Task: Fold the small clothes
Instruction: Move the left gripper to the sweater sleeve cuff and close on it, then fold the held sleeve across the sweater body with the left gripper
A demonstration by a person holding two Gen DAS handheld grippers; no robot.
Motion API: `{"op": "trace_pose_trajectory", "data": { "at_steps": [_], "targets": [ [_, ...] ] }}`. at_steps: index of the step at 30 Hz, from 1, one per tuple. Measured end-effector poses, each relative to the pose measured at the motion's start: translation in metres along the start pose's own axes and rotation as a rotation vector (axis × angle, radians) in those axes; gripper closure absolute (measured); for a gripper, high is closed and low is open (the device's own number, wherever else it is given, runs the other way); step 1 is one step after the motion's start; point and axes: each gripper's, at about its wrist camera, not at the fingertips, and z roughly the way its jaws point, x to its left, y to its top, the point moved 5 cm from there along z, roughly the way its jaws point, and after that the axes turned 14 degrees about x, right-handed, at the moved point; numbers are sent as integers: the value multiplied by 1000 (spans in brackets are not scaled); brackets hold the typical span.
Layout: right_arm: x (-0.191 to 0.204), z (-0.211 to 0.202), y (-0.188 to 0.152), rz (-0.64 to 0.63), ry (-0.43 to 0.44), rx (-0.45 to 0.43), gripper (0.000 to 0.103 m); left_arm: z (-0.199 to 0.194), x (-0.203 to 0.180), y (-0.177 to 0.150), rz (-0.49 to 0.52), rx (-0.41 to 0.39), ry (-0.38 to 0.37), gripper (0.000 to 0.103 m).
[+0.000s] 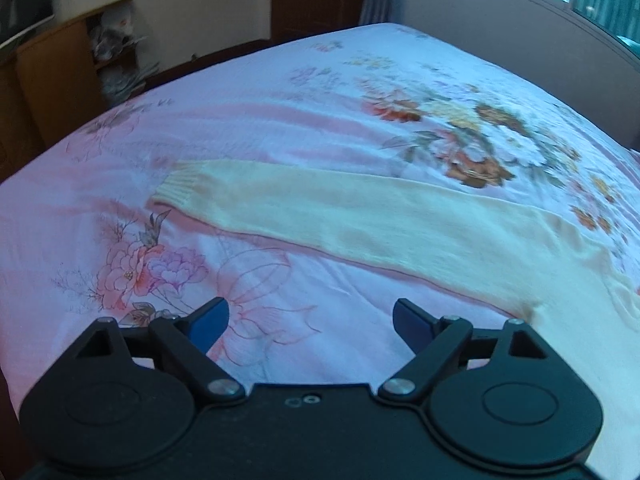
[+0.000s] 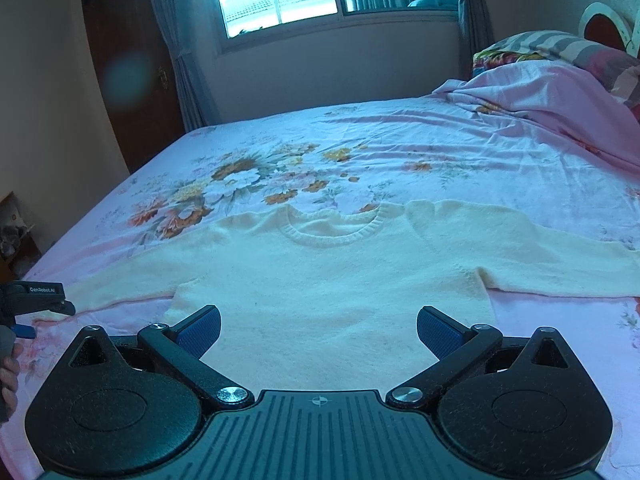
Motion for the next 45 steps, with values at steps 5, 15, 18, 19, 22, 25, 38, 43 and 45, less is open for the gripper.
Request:
{"op": "trace_pose_trajectory", "data": {
  "at_steps": [5, 15, 18, 19, 22, 25, 38, 43, 45],
  "targets": [
    [4, 15, 4, 0, 9, 14, 0, 21, 26, 14, -80, 25, -8, 24],
    [5, 41, 5, -4, -2, 55, 0, 75, 70, 48, -316, 112, -164, 39],
    [5, 49, 5, -4, -7, 66, 0, 86, 82, 59, -380, 97, -194, 40],
    [5, 52, 5, -5, -7, 69, 0, 88, 84, 62, -392, 91, -203, 40],
    [6, 59, 6, -11, -13, 75, 0, 95, 93, 71, -432, 64, -233, 40],
    [8, 66, 8, -17, -17, 83, 0, 102, 100, 80, -470, 35, -256, 49],
    [8, 87, 20, -6, -15, 94, 0, 55, 83, 106, -319, -185, -239, 101],
    [2, 86, 24, 10, -7, 92, 0, -9, -15, 112, 2, -311, -322, 101],
    [-2, 84, 24, 21, -6, 90, 0, -29, -69, 102, 134, -319, -388, 101]
  ]
}}
